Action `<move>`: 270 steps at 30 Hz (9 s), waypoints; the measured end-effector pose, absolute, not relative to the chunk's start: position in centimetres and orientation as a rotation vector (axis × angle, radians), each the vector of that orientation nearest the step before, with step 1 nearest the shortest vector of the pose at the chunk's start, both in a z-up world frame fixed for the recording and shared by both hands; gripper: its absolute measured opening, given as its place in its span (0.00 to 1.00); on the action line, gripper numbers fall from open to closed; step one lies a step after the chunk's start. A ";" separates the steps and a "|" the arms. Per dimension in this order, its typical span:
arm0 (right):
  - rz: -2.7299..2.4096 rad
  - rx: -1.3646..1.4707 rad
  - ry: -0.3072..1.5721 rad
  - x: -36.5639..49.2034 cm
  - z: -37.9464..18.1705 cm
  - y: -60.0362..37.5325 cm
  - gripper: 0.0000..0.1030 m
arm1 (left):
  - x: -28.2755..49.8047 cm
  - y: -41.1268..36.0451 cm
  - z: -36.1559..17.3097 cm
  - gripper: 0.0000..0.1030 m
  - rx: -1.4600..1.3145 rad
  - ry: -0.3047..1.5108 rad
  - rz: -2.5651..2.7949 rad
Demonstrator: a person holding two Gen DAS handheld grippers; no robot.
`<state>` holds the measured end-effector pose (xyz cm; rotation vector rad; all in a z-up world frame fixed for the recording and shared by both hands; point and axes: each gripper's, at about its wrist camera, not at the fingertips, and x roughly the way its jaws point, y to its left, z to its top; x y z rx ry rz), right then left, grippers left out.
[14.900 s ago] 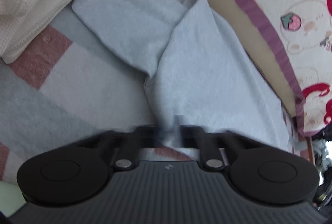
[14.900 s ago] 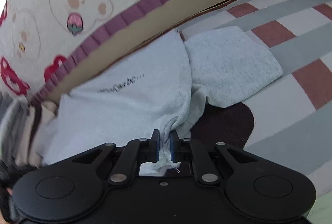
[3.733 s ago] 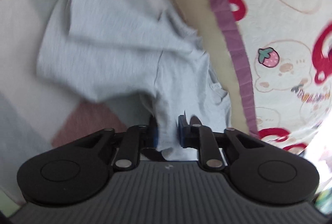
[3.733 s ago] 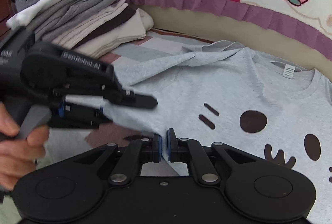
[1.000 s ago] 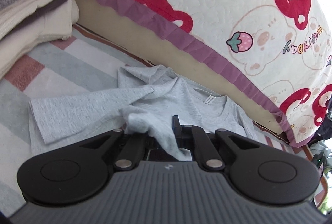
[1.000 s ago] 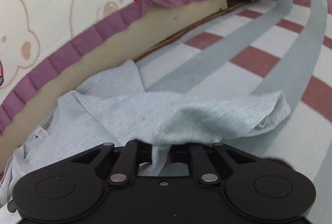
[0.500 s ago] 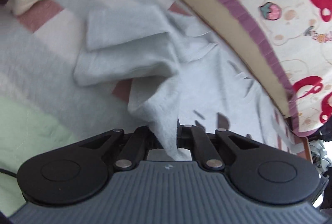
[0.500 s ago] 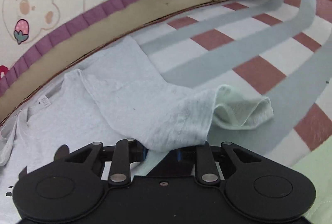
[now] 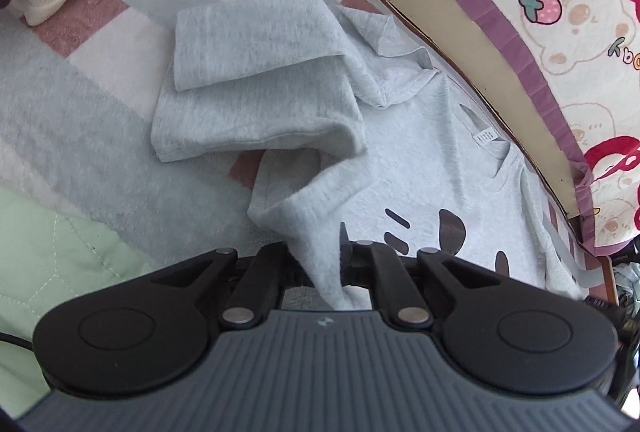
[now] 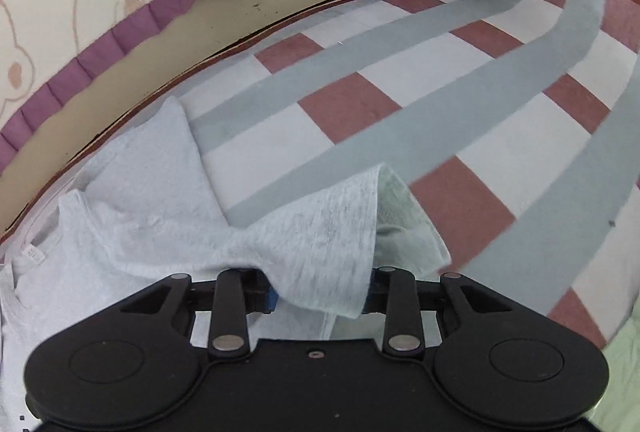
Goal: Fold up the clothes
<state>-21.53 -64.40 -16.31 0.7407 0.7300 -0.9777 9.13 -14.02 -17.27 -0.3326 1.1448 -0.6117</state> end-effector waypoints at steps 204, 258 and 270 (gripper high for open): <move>-0.137 0.518 0.731 13.1 -15.6 -38.9 0.58 | 12.8 -2.1 -20.5 0.25 -0.658 1.269 -0.452; -0.497 0.273 0.670 4.7 -16.8 -52.1 0.32 | 13.0 -6.4 -18.8 0.04 -0.190 1.038 -0.322; -0.191 0.359 0.759 12.5 -19.4 -45.6 0.04 | 12.7 -6.5 -18.7 0.04 -0.171 1.037 -0.334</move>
